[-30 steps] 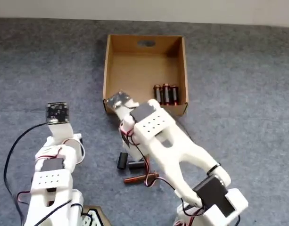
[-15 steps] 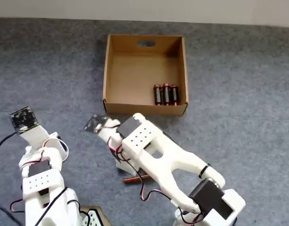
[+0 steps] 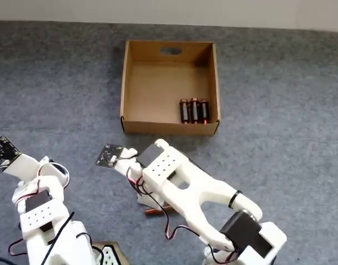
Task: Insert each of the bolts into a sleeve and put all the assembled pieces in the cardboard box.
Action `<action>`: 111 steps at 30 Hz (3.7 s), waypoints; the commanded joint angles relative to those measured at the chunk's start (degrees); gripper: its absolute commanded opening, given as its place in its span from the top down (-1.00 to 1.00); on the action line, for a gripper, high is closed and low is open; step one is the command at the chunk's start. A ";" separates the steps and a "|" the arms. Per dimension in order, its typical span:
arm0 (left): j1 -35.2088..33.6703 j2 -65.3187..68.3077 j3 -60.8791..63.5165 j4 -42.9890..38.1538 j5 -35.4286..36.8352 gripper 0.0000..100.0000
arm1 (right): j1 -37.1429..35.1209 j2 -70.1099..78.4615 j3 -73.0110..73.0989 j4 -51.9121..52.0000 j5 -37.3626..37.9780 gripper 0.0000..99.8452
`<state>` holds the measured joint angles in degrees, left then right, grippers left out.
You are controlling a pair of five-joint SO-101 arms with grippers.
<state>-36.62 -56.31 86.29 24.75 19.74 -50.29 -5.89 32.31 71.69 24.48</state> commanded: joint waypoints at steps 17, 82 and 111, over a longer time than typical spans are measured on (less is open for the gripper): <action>-0.40 -0.40 -1.98 -1.05 0.44 0.93 | 0.57 -1.27 9.63 -15.52 0.18 0.75; 1.36 -0.40 -1.89 -0.79 0.35 0.93 | 33.54 -29.14 33.89 -22.55 -11.08 0.65; 1.36 -0.40 -1.89 -0.70 0.35 0.93 | 31.96 -6.37 13.58 -10.68 -7.47 0.65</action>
<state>-36.00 -56.31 86.29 24.75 19.74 -17.85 -11.69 46.81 60.70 16.57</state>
